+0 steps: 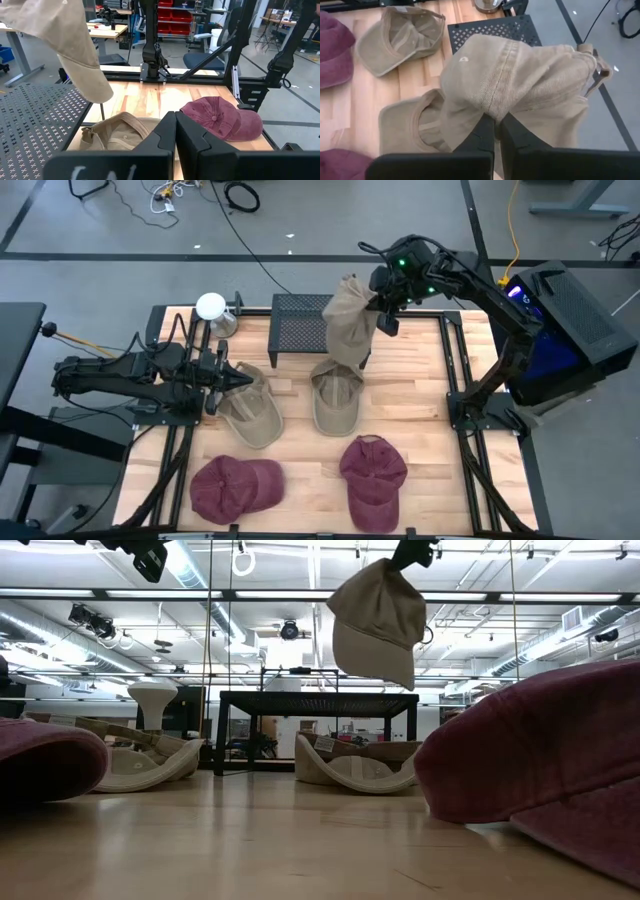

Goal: Pick & Place hat
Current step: Put the right brown cap on the shelf

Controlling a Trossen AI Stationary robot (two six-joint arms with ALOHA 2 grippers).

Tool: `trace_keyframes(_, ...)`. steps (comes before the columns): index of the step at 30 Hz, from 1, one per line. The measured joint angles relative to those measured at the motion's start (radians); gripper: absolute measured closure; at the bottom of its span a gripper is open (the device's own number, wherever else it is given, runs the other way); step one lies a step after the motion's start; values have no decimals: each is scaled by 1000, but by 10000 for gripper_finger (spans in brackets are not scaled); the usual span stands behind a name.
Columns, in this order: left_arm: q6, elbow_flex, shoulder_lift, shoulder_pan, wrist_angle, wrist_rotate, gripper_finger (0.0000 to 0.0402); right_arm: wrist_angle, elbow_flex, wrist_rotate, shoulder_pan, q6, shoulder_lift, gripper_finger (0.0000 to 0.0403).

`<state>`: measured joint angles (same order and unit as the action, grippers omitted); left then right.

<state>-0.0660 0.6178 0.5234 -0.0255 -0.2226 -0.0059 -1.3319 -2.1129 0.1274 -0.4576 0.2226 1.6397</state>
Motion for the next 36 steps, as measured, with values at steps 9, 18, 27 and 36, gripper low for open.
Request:
trace_keyframes(9, 0, 0, 0, 0, 0, 0, 387, 22, 66, -20, 0, -5, 14, 403)
trace_keyframes(18, 0, 0, 0, 0, 0, 0, 387, 148, 92, -74, 0, -25, 14, 403)
trace_keyframes(27, 0, 0, 0, 0, 0, 0, 387, 184, 92, -93, -6, -35, 31, 403)
trace_keyframes(36, 0, 0, 0, 0, 0, 0, 387, 215, 92, -130, -43, -54, 63, 403)
